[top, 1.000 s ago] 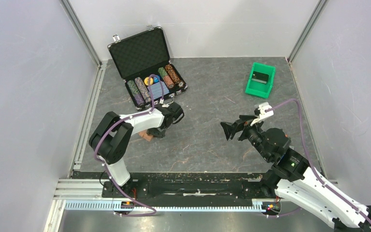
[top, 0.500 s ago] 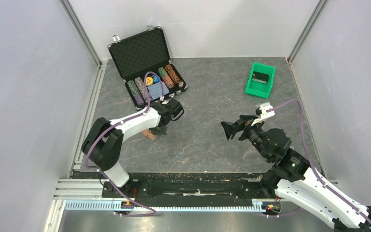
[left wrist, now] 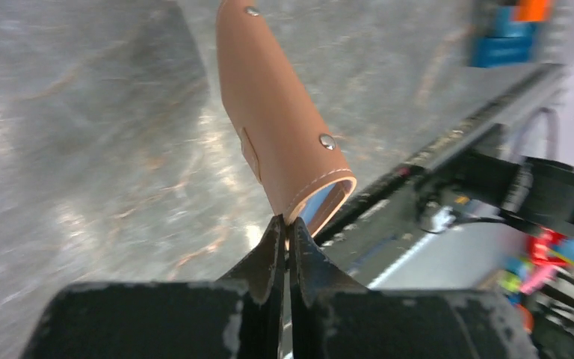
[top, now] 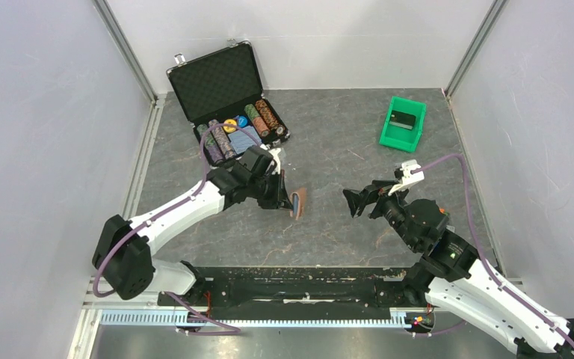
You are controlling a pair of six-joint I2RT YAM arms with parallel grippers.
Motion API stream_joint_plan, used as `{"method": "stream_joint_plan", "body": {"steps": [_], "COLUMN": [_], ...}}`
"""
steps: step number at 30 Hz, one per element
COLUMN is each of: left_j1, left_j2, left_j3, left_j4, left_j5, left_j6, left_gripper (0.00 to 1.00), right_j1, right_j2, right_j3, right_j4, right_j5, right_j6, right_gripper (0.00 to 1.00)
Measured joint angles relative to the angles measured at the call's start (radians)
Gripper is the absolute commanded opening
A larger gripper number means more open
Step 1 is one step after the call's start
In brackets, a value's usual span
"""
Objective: Take the credit cards out of the card holder
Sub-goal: Move the card holder to the center of the board.
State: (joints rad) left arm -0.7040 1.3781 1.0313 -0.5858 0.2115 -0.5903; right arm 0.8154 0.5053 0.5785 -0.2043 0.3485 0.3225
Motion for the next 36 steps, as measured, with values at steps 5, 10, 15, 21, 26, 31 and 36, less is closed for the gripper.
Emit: {"method": "stream_joint_plan", "body": {"steps": [5, 10, 15, 21, 26, 31, 36], "left_j1": [-0.001, -0.001, -0.001, -0.001, -0.001, -0.001, -0.001], "left_j2": [-0.027, 0.021, 0.043, 0.011, -0.056, -0.156, -0.161], "left_j3": [-0.140, -0.220, -0.232, -0.272, -0.332, -0.324, -0.266], "left_j4": [0.232, 0.317, 0.335, 0.301, 0.218, 0.101, 0.028], "left_j5": [0.200, 0.264, 0.275, 0.187, 0.100, -0.031, -0.111], "left_j6": [-0.130, -0.179, -0.194, -0.195, -0.197, -0.198, -0.188], "left_gripper": [0.02, 0.02, 0.03, 0.25, 0.39, 0.56, 0.57], "right_j1": [0.000, 0.000, 0.000, 0.000, 0.000, 0.000, 0.000], "right_j2": [0.003, 0.010, 0.023, 0.053, 0.086, 0.145, 0.253], "right_j3": [0.000, 0.000, 0.000, 0.000, 0.000, 0.000, 0.000], "right_j4": [-0.001, -0.002, -0.008, -0.038, -0.046, -0.045, -0.043], "right_j5": [0.003, 0.006, 0.004, -0.012, -0.032, -0.063, -0.122], "right_j6": [0.003, 0.010, 0.014, 0.027, 0.038, 0.071, 0.159], "right_gripper": [0.95, 0.95, 0.95, 0.95, 0.94, 0.89, 0.82]}}
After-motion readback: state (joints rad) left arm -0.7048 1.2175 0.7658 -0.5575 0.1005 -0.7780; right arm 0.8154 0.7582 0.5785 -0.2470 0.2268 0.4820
